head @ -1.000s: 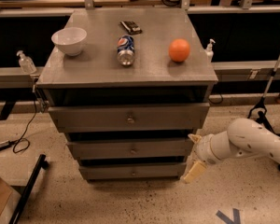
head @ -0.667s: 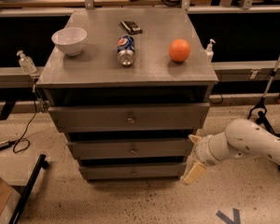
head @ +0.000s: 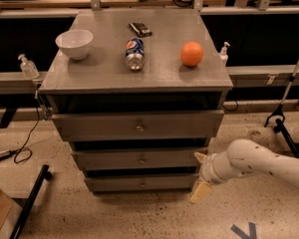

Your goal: Open bottom drawer

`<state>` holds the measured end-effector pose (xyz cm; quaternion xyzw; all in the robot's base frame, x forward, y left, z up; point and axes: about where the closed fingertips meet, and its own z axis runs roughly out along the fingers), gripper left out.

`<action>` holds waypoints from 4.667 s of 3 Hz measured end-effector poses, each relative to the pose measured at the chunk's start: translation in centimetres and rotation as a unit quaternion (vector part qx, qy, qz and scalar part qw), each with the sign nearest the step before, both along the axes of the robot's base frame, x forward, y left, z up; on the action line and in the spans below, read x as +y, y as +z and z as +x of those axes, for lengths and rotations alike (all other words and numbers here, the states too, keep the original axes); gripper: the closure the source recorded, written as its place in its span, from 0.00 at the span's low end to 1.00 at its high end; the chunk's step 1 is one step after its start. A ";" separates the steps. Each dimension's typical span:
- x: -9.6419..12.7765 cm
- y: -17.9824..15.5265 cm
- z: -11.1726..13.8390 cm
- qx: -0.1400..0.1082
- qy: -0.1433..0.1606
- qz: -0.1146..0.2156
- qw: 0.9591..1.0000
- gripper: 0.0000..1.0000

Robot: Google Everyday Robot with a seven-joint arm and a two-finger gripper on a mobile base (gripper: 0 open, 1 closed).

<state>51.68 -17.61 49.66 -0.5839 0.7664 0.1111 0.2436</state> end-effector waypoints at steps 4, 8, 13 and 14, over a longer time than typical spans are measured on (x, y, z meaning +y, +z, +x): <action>0.7 -8.0 0.7 0.026 0.001 0.024 0.999 0.00; 1.2 -20.9 5.6 0.049 -0.008 0.030 0.998 0.00; -1.6 -25.5 7.2 0.012 -0.096 0.045 0.994 0.00; -1.3 -26.4 8.8 0.008 -0.094 0.054 0.994 0.00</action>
Offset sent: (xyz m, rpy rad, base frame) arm 0.0298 0.0012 -0.1034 0.1122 0.0980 -0.0213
